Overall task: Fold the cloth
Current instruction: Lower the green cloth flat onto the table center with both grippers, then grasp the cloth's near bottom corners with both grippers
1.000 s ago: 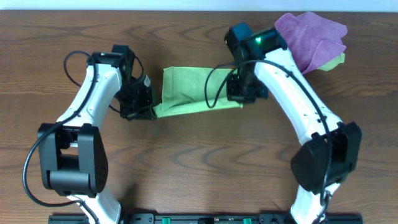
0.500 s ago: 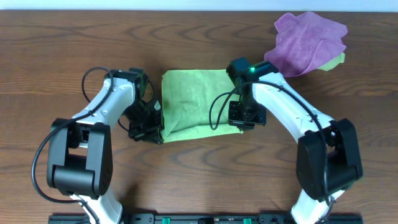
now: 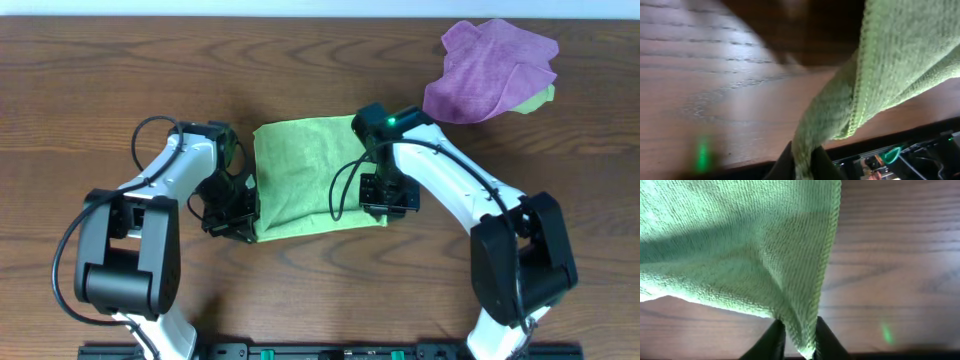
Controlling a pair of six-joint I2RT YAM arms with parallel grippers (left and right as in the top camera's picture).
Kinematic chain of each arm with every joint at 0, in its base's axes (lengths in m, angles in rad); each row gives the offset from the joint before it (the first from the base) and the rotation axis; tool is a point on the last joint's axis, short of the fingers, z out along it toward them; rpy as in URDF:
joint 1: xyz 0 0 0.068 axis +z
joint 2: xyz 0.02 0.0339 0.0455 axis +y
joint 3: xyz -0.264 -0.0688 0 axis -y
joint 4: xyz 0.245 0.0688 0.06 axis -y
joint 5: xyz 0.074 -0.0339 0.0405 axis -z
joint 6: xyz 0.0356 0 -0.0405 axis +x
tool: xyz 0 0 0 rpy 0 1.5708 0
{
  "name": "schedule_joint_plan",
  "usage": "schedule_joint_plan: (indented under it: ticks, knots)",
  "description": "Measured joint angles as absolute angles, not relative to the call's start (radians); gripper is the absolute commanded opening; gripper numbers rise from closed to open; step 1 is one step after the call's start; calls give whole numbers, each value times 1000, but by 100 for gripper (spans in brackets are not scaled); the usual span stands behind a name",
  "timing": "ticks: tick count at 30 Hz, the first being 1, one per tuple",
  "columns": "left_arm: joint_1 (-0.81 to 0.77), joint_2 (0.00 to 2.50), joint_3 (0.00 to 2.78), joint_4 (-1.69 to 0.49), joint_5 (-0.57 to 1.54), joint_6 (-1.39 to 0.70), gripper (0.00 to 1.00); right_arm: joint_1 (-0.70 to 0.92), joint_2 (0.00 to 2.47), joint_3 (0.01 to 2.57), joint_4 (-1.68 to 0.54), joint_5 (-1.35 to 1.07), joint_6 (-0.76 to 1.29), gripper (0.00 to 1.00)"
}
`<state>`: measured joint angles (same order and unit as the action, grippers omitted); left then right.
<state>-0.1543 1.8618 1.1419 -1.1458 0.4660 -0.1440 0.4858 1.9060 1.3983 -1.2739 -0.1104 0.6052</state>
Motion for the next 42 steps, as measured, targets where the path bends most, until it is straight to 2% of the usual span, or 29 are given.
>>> schedule_joint_plan:
  ticks: [4, 8, 11, 12, 17, 21, 26, 32, 34, 36, 37, 42]
  knots:
    - [-131, 1807, 1140, -1147, 456, -130, 31, 486, 1870, 1397, -1283, -112, 615, 54]
    - [-98, 1687, 1140, -1150, 446, -131, 48, 486, 1782, 1396, -1302, -107, 625, 66]
    - [-86, 1633, 1140, -1164, 440, -134, 51, 486, 1725, 1397, -1336, -104, 633, 72]
    - [-86, 1624, 1140, -1171, 440, -137, 51, 486, 1713, 1396, -1348, -104, 637, 77]
    - [-86, 1608, 1140, -1193, 437, -146, 44, 486, 1674, 1396, -1399, -100, 656, 78]
    - [-86, 1568, 1140, -1196, 437, -171, 42, 486, 1600, 1358, -1371, -96, 682, 81]
    - [-86, 1425, 1111, -1177, 439, -228, 47, 485, 1387, 1167, -1236, -112, 717, 85]
    - [-86, 1314, 911, -1048, 491, -305, 52, 476, 1249, 942, -1038, -167, 743, 87]
    - [-86, 1314, 880, -1018, 503, -318, 62, 473, 1243, 896, -962, -173, 748, 87]
    - [-86, 1314, 865, -976, 508, -331, 95, 473, 1243, 860, -884, -180, 755, 86]
    - [-86, 1312, 859, -956, 509, -334, 98, 472, 1243, 845, -846, -183, 758, 86]
    - [-86, 1311, 789, -853, 511, -372, 95, 442, 1243, 767, -755, -189, 782, 83]
